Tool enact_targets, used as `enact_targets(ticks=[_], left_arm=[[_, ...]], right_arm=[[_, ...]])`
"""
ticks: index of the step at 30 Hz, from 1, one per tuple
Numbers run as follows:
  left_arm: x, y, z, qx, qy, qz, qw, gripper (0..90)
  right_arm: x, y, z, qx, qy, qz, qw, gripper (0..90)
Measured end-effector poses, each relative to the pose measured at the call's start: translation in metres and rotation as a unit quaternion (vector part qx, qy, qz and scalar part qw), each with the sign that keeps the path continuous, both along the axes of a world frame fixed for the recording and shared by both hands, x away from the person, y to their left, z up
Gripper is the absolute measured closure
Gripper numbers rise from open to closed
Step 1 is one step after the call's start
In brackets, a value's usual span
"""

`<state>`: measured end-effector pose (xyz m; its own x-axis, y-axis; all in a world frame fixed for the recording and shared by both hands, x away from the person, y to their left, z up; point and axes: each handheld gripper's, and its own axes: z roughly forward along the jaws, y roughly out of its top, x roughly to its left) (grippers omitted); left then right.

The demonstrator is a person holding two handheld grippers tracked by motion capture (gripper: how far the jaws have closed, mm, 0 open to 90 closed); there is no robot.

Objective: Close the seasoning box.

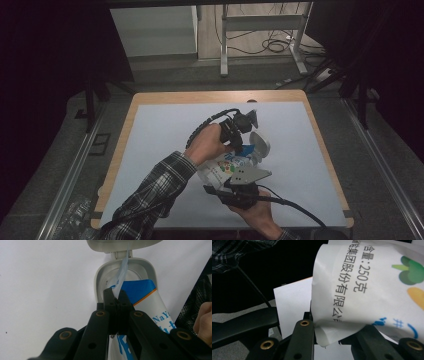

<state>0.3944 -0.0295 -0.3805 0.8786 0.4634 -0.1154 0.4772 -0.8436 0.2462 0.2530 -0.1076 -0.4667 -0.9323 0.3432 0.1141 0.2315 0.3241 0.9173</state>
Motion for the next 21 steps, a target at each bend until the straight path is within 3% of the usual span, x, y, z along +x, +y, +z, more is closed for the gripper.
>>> enact_targets(ticks=[21], left_arm=[[0.0005,-0.0007,-0.0006,0.001,0.003,-0.002,1.0,89.7]], right_arm=[[0.0003,-0.0001,0.0018,0.002,-0.005,0.001,1.0,77.1]])
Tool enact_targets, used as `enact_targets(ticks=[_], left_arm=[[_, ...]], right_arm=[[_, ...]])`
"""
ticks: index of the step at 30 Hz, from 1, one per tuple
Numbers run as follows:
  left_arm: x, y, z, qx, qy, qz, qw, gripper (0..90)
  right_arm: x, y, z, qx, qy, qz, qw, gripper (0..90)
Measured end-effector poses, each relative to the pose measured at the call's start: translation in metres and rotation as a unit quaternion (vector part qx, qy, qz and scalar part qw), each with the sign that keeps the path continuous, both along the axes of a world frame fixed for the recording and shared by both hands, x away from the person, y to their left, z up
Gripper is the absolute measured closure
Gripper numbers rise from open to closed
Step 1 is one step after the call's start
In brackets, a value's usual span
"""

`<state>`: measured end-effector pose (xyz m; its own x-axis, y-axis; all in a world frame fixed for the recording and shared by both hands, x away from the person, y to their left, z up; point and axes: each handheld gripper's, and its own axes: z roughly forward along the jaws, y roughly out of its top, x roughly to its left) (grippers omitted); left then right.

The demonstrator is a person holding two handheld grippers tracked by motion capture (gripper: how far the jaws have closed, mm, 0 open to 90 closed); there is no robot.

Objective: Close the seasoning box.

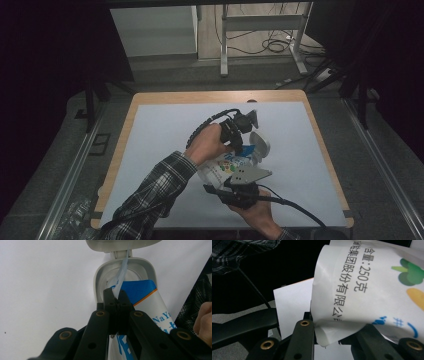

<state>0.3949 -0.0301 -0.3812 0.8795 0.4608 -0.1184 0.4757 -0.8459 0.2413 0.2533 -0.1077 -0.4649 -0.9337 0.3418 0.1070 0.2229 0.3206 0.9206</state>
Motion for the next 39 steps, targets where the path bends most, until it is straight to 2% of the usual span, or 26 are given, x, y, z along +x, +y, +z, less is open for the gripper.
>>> enact_targets(ticks=[39], left_arm=[[-0.0002,0.0003,-0.0014,-0.003,0.004,0.003,1.0,89.6]], right_arm=[[-0.001,-0.0003,0.0014,0.003,-0.006,-0.001,1.0,77.2]])
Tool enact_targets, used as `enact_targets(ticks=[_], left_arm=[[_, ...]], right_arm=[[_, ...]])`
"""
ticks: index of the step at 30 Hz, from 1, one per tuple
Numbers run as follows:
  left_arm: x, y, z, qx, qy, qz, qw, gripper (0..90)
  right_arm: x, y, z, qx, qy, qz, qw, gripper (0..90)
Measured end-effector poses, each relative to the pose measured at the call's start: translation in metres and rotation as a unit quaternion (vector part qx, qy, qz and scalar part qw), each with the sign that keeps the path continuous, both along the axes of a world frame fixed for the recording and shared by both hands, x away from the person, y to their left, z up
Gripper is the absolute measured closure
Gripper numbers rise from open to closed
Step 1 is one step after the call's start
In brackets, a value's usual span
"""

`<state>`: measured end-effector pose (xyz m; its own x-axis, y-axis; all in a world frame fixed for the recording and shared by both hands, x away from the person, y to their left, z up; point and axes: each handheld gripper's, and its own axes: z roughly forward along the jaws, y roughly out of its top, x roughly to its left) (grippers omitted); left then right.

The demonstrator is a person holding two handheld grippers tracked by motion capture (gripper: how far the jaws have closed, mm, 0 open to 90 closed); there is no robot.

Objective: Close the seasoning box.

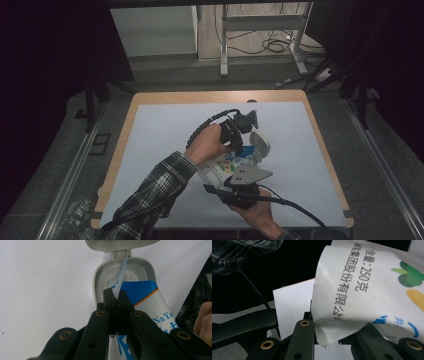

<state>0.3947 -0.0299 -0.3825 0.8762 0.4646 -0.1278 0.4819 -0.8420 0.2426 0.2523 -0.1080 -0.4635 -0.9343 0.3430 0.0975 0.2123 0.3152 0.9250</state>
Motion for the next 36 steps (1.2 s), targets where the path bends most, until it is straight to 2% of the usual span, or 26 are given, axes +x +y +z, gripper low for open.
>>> enact_targets(ticks=[36], left_arm=[[0.0015,-0.0017,-0.0026,0.003,0.005,-0.001,1.0,89.5]], right_arm=[[0.0002,-0.0016,0.0022,0.004,-0.004,-0.001,1.0,77.3]])
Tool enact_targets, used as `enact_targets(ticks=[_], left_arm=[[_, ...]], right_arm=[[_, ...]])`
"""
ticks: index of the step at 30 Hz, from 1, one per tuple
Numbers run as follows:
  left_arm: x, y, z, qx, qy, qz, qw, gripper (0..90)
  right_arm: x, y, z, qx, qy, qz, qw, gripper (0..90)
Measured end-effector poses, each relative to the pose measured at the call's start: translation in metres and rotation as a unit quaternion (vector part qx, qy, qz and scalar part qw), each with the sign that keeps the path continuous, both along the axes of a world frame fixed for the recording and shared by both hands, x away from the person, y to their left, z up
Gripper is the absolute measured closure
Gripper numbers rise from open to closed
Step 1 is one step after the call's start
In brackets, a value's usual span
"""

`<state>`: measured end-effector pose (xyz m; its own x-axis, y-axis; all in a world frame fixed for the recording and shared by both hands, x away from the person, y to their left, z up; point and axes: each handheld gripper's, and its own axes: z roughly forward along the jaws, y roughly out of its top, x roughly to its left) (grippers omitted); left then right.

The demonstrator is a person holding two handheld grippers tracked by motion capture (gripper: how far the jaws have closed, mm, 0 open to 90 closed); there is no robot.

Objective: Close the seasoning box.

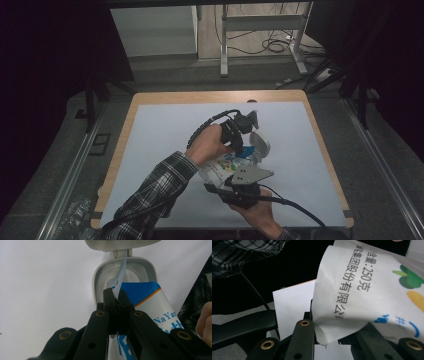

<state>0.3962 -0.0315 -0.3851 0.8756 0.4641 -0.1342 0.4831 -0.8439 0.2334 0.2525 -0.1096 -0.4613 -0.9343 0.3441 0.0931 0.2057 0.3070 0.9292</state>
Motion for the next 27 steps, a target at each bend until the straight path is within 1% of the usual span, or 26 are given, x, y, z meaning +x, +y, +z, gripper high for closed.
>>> enact_targets(ticks=[27], left_arm=[[0.0007,0.0007,-0.001,-0.004,-0.001,0.0,1.0,89.2]], right_arm=[[-0.0001,-0.0005,0.0004,0.0,-0.002,-0.001,1.0,77.3]])
